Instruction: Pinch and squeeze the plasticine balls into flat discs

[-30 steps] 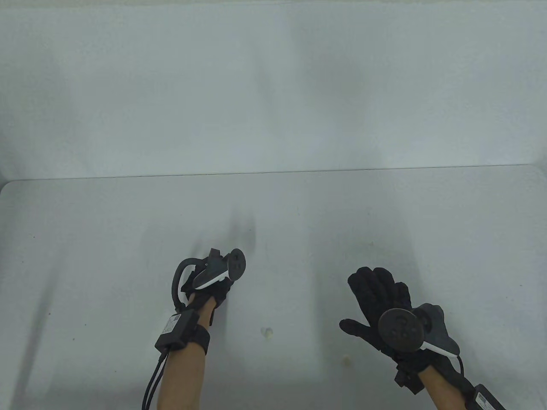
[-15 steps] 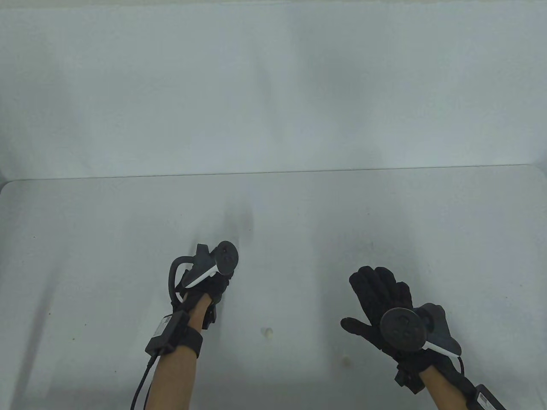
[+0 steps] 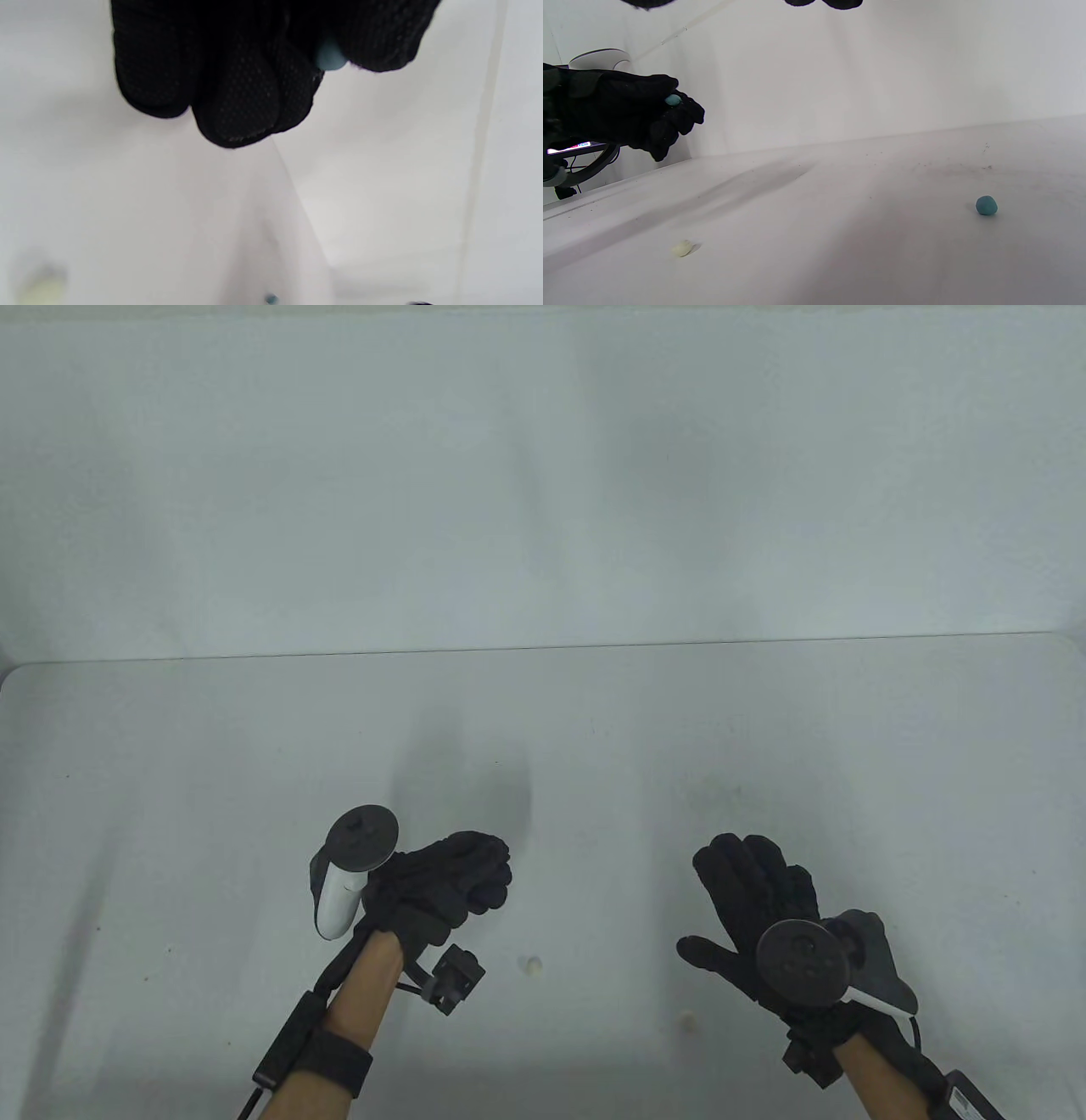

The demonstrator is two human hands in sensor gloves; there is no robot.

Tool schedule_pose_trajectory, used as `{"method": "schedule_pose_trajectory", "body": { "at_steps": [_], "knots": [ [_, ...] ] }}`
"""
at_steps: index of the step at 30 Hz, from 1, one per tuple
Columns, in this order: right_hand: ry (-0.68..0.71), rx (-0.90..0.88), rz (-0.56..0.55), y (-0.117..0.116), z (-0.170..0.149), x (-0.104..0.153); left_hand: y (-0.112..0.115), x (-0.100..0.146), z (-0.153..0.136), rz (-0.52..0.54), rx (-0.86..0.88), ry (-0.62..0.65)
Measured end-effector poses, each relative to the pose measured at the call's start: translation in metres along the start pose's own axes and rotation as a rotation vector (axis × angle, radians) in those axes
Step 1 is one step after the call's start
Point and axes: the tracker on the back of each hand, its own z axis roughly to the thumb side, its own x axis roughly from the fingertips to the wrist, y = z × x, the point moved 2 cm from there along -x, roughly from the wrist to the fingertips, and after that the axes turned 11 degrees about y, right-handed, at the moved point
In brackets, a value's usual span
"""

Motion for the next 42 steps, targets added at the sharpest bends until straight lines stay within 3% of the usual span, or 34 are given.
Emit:
{"method": "schedule_pose_trajectory", "body": {
  "at_steps": [9,20,25,30,42],
  "knots": [
    [-0.001,-0.012,0.011,-0.001,0.000,0.000,0.036,0.030,-0.015,-0.015,0.358,-0.025],
    [-0.007,-0.026,0.032,-0.003,0.000,-0.001,0.028,0.034,-0.017,0.084,0.238,-0.003],
    [-0.012,-0.029,0.034,-0.003,0.000,-0.001,0.032,0.036,-0.029,0.050,0.375,-0.097],
    [-0.015,-0.036,0.037,-0.004,-0.001,-0.002,0.035,0.036,-0.028,0.012,0.498,-0.031],
    [-0.012,-0.040,0.048,-0.004,-0.001,-0.003,0.026,0.037,-0.024,0.115,0.311,-0.048]
  ]
}}
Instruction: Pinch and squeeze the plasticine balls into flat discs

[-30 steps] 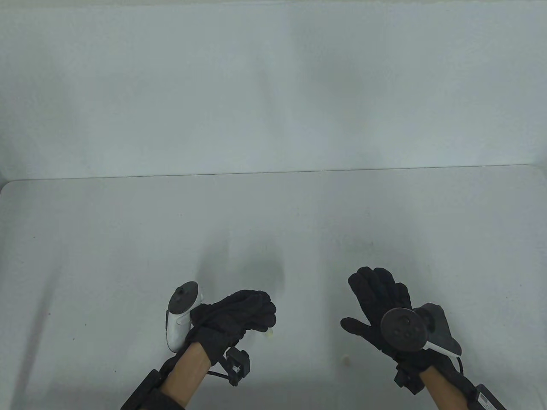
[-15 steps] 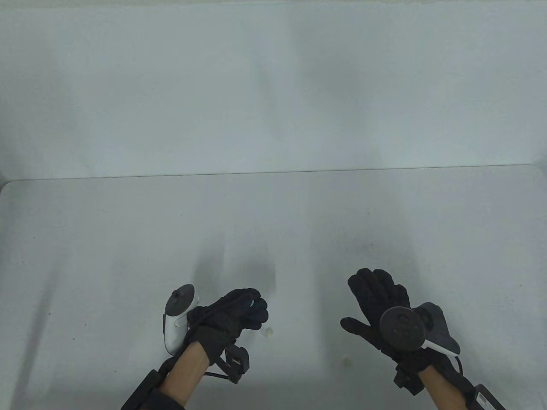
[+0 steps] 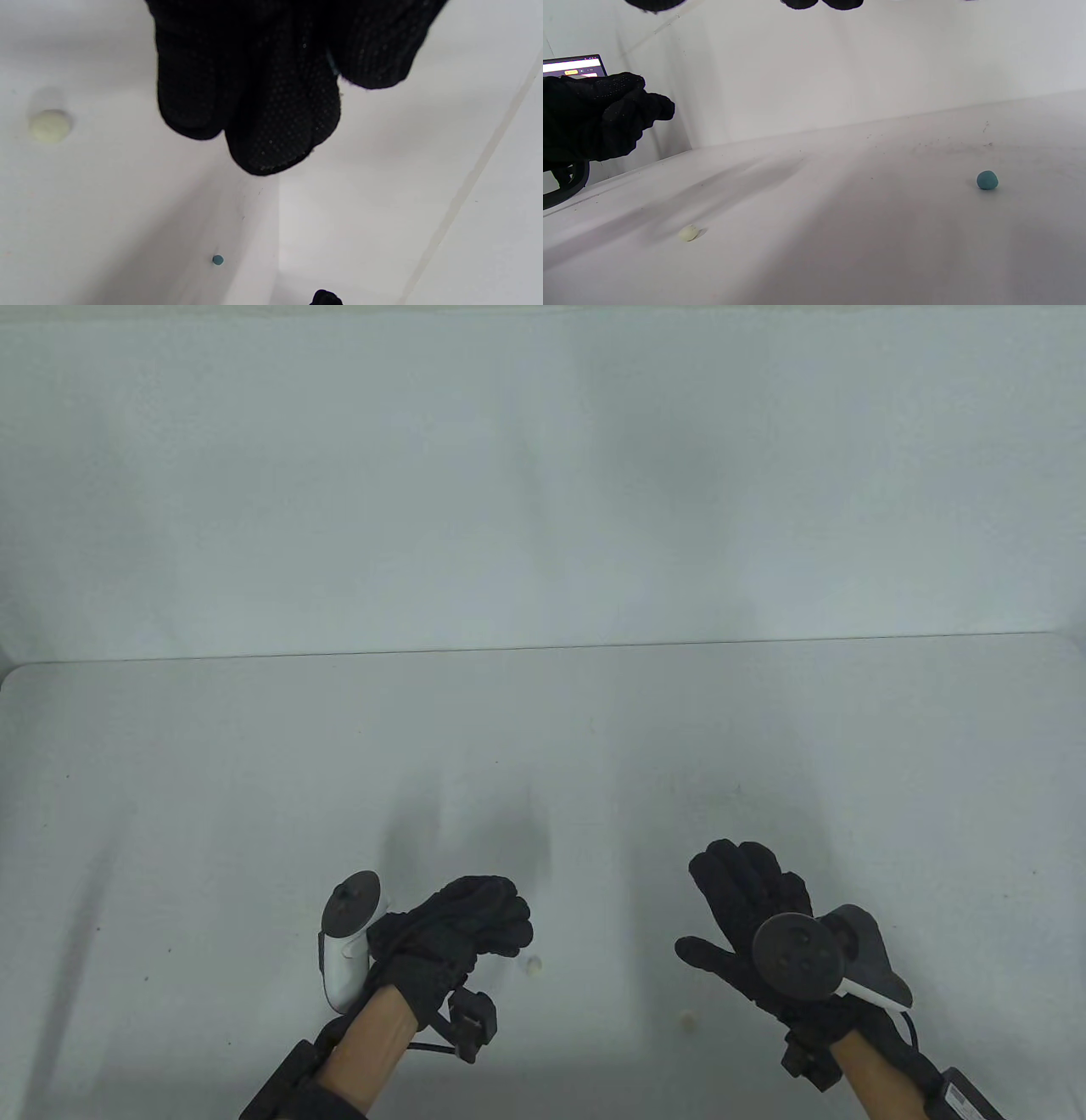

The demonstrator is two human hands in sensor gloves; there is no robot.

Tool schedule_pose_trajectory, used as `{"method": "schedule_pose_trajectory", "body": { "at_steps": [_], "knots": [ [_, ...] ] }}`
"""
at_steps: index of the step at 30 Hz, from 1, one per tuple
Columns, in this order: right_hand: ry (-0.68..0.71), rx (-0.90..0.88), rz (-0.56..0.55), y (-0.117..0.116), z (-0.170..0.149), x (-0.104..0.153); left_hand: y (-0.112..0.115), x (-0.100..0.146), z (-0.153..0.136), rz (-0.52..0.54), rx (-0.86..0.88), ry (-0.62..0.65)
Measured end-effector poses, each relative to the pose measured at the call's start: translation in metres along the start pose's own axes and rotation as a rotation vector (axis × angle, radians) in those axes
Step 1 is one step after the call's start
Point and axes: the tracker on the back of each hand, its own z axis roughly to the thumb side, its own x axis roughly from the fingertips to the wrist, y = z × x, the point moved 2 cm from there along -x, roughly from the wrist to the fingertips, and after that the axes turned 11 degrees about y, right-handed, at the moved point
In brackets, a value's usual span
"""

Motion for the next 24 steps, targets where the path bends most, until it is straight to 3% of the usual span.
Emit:
{"method": "schedule_pose_trajectory", "body": {
  "at_steps": [5,10,12,17,24],
  "knots": [
    [0.001,-0.001,-0.004,0.000,0.000,0.000,0.002,-0.001,0.004,-0.023,-0.043,0.018],
    [-0.002,-0.006,-0.014,0.000,0.000,0.000,0.010,0.000,-0.006,-0.114,0.124,-0.025],
    [-0.003,-0.005,-0.011,0.000,0.000,0.000,0.010,0.000,-0.007,-0.105,0.157,-0.042],
    [-0.003,-0.005,-0.011,0.000,0.000,0.000,0.006,0.000,-0.001,-0.078,0.005,-0.052],
    [-0.004,-0.003,-0.009,0.000,0.000,0.000,0.005,-0.001,0.004,-0.072,-0.033,-0.020]
  ]
}}
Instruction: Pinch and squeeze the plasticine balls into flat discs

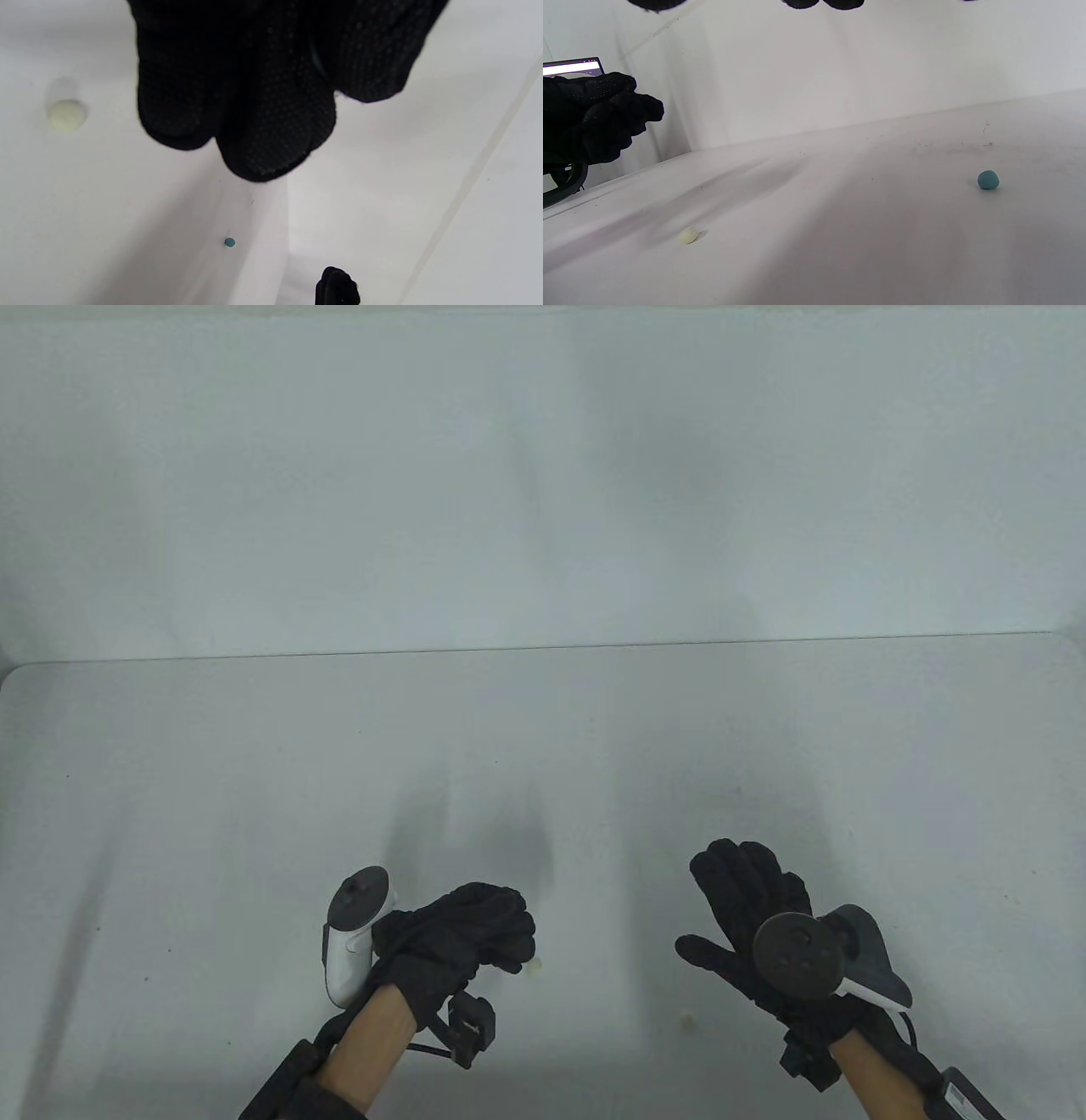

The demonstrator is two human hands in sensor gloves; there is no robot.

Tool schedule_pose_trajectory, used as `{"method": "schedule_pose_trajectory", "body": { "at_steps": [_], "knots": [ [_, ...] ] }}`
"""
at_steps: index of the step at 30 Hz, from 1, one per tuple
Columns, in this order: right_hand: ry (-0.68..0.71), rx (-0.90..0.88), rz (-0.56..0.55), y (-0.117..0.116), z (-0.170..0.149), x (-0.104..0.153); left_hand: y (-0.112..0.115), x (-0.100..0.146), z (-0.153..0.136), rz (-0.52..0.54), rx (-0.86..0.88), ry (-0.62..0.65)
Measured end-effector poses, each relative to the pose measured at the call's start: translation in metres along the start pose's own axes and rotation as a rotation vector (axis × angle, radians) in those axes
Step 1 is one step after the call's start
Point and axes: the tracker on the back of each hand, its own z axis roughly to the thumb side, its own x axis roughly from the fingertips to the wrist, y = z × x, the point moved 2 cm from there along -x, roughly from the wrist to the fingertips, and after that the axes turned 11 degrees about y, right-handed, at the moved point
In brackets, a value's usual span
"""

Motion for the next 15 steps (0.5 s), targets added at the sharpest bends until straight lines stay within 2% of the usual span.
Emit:
{"method": "schedule_pose_trajectory", "body": {
  "at_steps": [5,8,11,13,15],
  "knots": [
    [0.001,-0.001,-0.004,0.000,0.000,0.000,-0.001,0.000,0.003,0.016,-0.040,0.010],
    [0.002,-0.001,-0.008,0.001,0.000,0.000,-0.001,0.002,-0.004,0.030,0.056,-0.035],
    [0.001,-0.003,-0.001,0.000,0.000,0.000,0.000,0.002,-0.010,-0.030,0.158,-0.017],
    [0.002,-0.001,-0.007,0.000,0.000,0.000,-0.001,0.003,-0.012,-0.007,0.215,-0.011],
    [0.003,-0.003,-0.008,0.000,-0.001,0.000,-0.003,0.003,-0.012,0.009,0.201,-0.010]
  ]
}}
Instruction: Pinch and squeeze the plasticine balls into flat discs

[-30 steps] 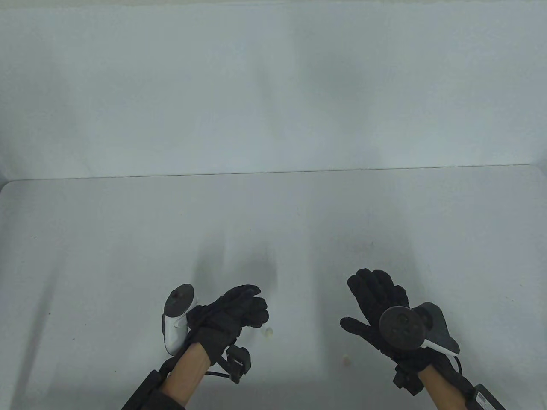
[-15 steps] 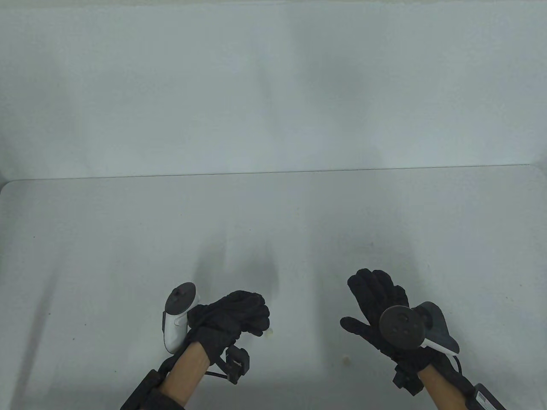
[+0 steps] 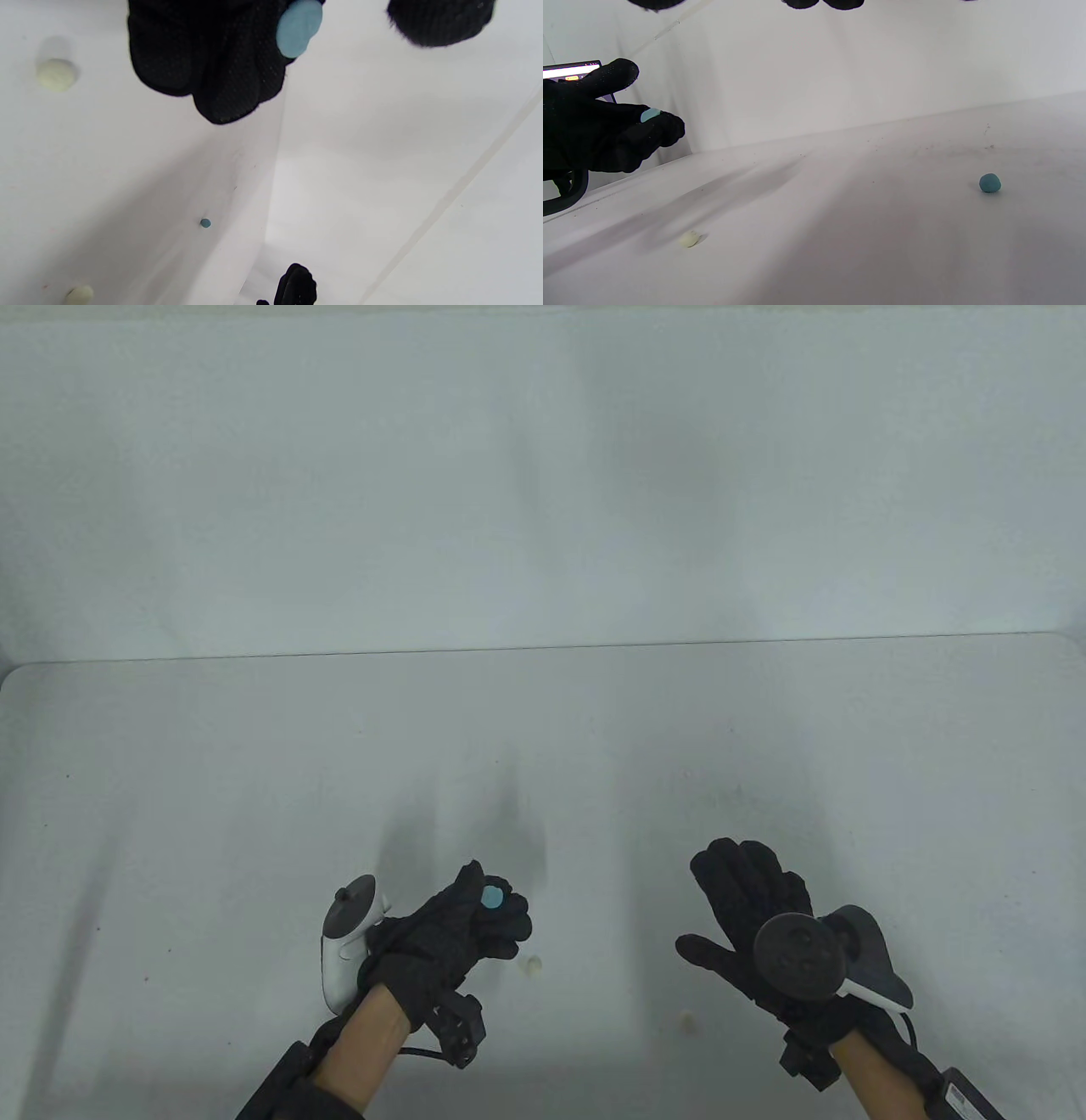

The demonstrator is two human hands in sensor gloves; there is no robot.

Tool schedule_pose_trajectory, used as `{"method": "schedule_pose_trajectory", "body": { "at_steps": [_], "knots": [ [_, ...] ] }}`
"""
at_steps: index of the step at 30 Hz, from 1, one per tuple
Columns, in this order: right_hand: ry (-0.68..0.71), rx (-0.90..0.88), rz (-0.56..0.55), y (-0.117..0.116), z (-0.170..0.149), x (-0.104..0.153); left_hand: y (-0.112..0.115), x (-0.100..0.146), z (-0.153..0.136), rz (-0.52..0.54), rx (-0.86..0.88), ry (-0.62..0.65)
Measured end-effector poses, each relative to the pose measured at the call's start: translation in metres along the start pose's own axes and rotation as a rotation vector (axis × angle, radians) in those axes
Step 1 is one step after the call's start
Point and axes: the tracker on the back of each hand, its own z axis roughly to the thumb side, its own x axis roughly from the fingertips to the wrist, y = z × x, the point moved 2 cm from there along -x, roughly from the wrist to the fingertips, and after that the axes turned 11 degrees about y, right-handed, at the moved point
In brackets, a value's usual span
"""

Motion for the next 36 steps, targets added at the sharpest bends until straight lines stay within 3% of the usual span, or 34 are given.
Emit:
{"method": "schedule_pose_trajectory", "body": {
  "at_steps": [12,15,19,22,25,36],
  "knots": [
    [0.005,0.001,0.001,-0.001,0.000,0.000,-0.008,0.002,0.009,0.119,-0.183,0.002],
    [0.007,0.006,-0.002,0.000,0.001,0.000,-0.008,0.002,0.008,0.125,-0.160,0.008],
    [0.008,0.004,-0.003,0.000,0.001,0.000,-0.004,0.001,0.001,-0.032,-0.075,-0.006],
    [0.009,0.005,-0.007,0.000,0.001,0.000,-0.002,0.001,-0.002,-0.003,-0.025,-0.019],
    [0.007,0.006,-0.004,0.000,0.001,0.000,-0.005,0.001,0.000,0.042,-0.123,-0.024],
    [0.009,0.003,-0.001,-0.001,0.001,0.000,-0.005,-0.002,0.007,0.035,-0.167,0.014]
  ]
}}
